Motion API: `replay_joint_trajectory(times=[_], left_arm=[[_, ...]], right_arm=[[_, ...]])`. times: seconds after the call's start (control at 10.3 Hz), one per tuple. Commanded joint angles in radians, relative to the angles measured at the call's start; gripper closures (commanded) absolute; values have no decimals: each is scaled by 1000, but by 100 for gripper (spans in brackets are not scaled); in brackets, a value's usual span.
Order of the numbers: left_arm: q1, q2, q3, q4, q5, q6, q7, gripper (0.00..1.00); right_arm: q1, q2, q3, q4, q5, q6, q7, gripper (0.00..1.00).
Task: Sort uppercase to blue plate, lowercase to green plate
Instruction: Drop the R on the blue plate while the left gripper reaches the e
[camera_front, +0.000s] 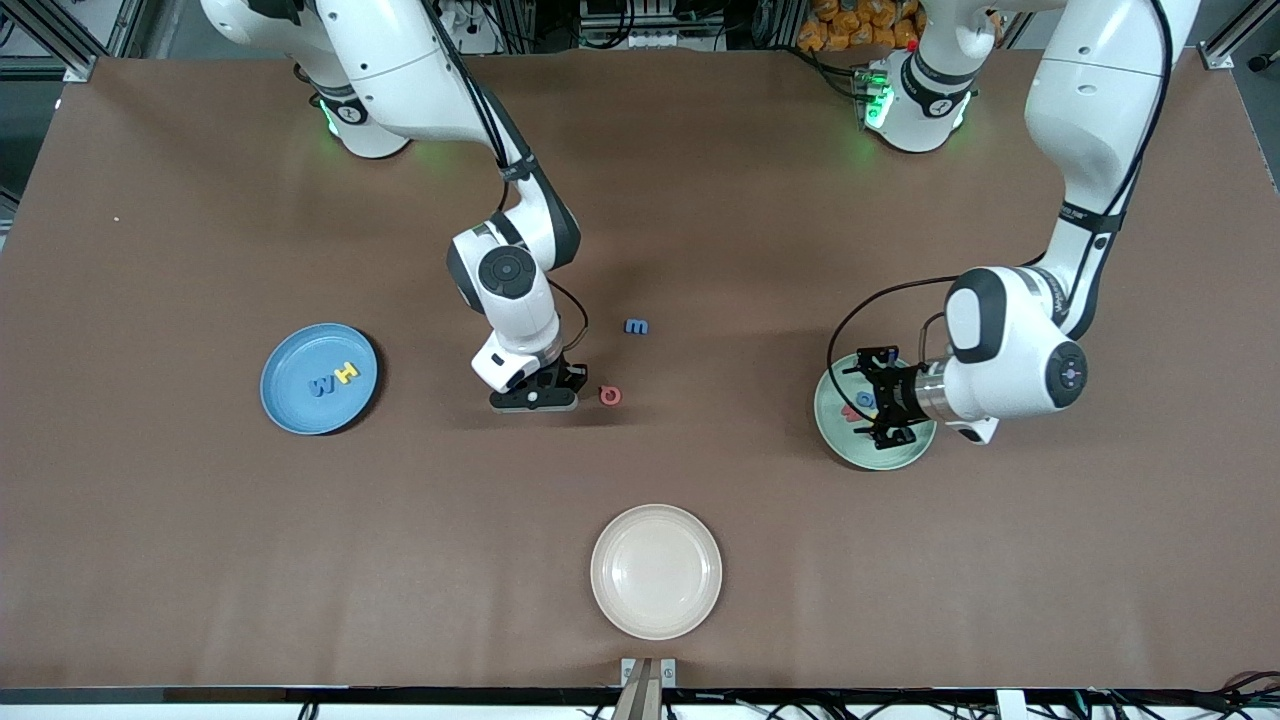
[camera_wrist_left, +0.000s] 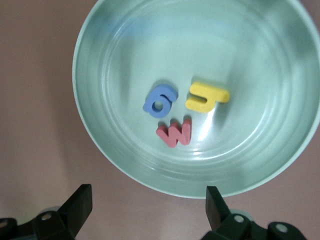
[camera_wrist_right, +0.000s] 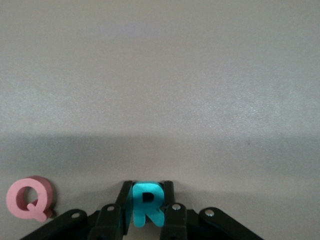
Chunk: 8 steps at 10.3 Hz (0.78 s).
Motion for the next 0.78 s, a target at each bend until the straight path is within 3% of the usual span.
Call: replay_joint_trajectory(times=[0.0, 0.29, 0.49, 0.68], left_arm=[[-45, -38, 3, -24, 71, -9, -16, 0], [-146, -65, 3, -19, 240, -10, -106, 0], [-216, -63, -3, -15, 361, -23, -192, 0], [-316, -43, -3, -6, 410, -32, -229, 0]], right_arm=[[-2, -9, -15, 11, -19, -34, -27, 83], [-8, -64, -41, 25, -19, -148, -101, 86], [-23, -136, -84, 34, -19, -288, -205, 86], [-60, -218, -141, 25, -19, -404, -334, 86]])
